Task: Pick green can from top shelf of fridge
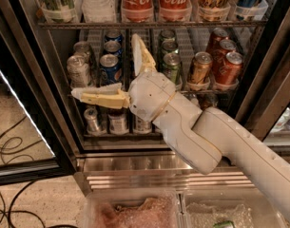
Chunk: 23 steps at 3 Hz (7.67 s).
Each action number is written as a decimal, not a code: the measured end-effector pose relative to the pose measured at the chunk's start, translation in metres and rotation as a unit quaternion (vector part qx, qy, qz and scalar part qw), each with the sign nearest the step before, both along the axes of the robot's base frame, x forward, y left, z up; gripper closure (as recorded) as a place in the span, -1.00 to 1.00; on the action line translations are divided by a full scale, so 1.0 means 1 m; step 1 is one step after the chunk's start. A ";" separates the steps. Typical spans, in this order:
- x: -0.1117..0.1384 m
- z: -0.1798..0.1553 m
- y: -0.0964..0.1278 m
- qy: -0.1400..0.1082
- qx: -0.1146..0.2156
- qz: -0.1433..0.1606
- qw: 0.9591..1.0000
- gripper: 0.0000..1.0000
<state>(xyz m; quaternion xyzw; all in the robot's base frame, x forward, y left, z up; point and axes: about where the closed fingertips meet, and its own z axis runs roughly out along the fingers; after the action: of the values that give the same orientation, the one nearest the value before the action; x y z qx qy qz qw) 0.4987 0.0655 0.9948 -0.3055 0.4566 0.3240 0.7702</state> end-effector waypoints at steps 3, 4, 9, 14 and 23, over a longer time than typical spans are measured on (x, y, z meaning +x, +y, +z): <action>-0.004 -0.005 0.040 0.025 -0.003 0.060 0.998 -1.00; -0.003 0.002 0.040 0.015 -0.017 0.058 0.998 -1.00; 0.023 0.024 0.093 0.035 -0.073 0.128 0.988 -1.00; 0.032 0.061 0.131 0.055 -0.144 0.100 0.983 -1.00; 0.085 0.052 0.140 0.040 -0.213 0.044 0.975 -1.00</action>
Offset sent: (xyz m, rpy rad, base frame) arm -0.0032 0.0330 -0.0028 -0.0135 0.0021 0.0832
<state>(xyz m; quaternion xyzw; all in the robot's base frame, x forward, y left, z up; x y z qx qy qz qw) 0.5840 0.2055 1.0470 -0.4694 0.5316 0.2642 0.6537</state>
